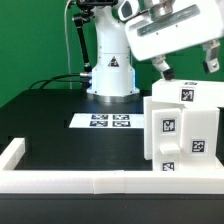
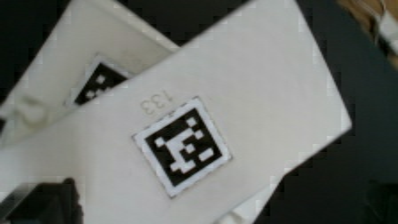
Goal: Assemble cabinet
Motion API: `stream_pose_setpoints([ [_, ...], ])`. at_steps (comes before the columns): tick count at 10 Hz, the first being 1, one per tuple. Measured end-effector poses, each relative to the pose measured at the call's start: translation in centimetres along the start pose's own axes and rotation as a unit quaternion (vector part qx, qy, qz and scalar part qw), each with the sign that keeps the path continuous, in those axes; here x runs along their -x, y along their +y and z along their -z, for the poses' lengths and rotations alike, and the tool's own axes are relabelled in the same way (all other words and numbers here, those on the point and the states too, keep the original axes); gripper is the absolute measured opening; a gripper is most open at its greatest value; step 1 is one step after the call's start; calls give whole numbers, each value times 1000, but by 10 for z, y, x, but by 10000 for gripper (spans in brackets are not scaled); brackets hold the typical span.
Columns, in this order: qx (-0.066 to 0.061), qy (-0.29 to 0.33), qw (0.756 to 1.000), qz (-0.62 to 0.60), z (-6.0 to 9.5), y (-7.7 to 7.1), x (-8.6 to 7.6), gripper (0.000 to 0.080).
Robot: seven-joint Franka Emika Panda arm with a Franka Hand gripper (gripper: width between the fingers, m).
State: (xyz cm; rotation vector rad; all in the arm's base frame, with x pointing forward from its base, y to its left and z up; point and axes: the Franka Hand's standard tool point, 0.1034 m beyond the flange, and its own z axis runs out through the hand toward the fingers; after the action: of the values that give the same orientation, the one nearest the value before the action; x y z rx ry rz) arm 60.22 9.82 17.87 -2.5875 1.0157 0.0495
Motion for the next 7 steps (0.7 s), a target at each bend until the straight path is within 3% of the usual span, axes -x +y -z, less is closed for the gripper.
stream_pose_setpoints([
  [2, 9, -15, 989, 149, 2, 2, -2, 797],
  [4, 24, -40, 961, 274, 2, 5, -9, 797],
  [7, 24, -40, 929, 367, 1, 6, -11, 797],
])
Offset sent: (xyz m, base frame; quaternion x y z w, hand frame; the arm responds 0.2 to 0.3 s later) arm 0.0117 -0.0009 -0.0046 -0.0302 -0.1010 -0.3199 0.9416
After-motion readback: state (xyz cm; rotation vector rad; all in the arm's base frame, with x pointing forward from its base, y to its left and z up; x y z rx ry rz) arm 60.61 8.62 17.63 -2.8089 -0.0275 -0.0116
